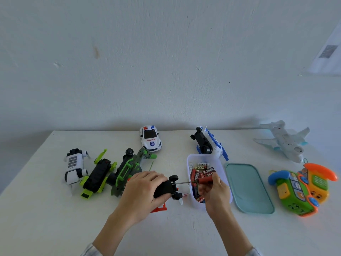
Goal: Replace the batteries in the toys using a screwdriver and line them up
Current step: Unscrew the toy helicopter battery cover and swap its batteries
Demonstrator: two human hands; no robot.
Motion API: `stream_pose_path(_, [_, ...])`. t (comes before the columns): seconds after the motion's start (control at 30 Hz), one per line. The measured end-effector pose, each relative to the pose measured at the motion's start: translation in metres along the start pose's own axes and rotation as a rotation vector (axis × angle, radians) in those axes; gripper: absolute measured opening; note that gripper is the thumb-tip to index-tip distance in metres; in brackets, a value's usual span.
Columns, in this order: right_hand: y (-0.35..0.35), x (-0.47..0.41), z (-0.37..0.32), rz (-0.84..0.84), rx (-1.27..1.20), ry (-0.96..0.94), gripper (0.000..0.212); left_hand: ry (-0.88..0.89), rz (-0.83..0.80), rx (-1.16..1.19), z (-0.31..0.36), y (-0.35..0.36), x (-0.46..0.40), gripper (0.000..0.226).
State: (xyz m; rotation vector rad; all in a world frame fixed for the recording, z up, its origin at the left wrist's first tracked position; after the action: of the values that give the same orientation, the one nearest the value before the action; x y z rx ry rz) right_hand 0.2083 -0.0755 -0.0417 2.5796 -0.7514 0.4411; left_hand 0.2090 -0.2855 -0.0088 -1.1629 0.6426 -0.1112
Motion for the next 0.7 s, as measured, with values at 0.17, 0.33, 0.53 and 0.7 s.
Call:
stream_pose_path(0.17, [0.005, 0.000, -0.009, -0.005, 0.071, -0.113, 0.040, -0.060, 0.040, 0.262, -0.009, -0.009, 0.001, 0.038])
stream_pose_path(0.33, [0.015, 0.017, -0.031, 0.000, 0.239, -0.359, 0.030, -0.210, 0.053, 0.556, -0.023, -0.013, 0.015, 0.021])
stream_pose_path(0.53, [0.037, 0.044, -0.049, -0.064, 0.279, -0.587, 0.021, -0.333, 0.047, 0.680, -0.033, 0.000, 0.024, 0.050])
stream_pose_path(0.7, [0.056, 0.060, -0.054, -0.192, 0.410, -0.744, 0.016, -0.348, 0.043, 0.640, -0.029, -0.004, 0.019, 0.049])
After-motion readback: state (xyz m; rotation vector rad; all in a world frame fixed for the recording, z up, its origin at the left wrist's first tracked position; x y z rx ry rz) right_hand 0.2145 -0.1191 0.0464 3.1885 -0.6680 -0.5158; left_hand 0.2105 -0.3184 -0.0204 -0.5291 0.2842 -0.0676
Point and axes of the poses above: each hand's wrist, its own x-axis away from the middle knuckle, its own y-axis out of the palm, z = x × y, the point moved 5 cm from there along -x, towards the middle knuckle, and after that the axes turned 4 degrees about -x, right-handed, at the moved point
